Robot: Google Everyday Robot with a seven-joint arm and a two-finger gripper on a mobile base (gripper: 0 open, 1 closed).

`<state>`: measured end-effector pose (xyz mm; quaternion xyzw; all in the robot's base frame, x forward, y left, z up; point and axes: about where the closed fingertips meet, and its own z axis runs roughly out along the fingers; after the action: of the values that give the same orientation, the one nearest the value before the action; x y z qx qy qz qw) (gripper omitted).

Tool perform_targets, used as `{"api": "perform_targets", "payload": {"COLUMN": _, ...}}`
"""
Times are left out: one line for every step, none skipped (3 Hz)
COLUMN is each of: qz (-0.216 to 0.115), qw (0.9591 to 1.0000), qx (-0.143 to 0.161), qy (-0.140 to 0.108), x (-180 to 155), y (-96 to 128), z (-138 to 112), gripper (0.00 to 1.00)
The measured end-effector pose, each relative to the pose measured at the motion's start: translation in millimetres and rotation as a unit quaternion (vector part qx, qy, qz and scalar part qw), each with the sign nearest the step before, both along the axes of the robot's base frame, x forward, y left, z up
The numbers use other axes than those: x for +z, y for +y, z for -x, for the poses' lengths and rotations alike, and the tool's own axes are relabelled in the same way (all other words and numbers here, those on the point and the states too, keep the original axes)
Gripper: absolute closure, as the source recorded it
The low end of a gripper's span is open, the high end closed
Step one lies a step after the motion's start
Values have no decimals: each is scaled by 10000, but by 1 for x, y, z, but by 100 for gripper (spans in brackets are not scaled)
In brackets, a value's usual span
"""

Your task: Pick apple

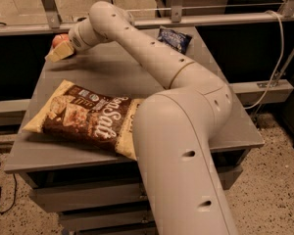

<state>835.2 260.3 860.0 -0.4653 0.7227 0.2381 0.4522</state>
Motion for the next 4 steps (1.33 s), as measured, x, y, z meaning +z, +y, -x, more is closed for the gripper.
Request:
{"api": "perform_targets", "payload": {"qz": -32, "qw": 9999, "qx": -146, "qy": 45, "x": -7, "y": 2, "z": -10, "gripper": 18}}
{"api": "perform_targets", "payload": {"qz": -93, "qw": 9996, "qx": -266, "qy": -60, "x": -1, "y": -7, "z": -14, "gripper": 41}}
{"api": "perform_targets", "payload": {"qz": -148, "qw": 9989, "qx": -310, "qy": -307, "x": 18, "y": -21, "z": -13, "gripper": 64}}
{"api": "perform_targets", "payload": {"qz": -322, "qw": 9967, "qx": -328, "qy": -668, "x": 55, "y": -53, "z": -3, "gripper": 87}}
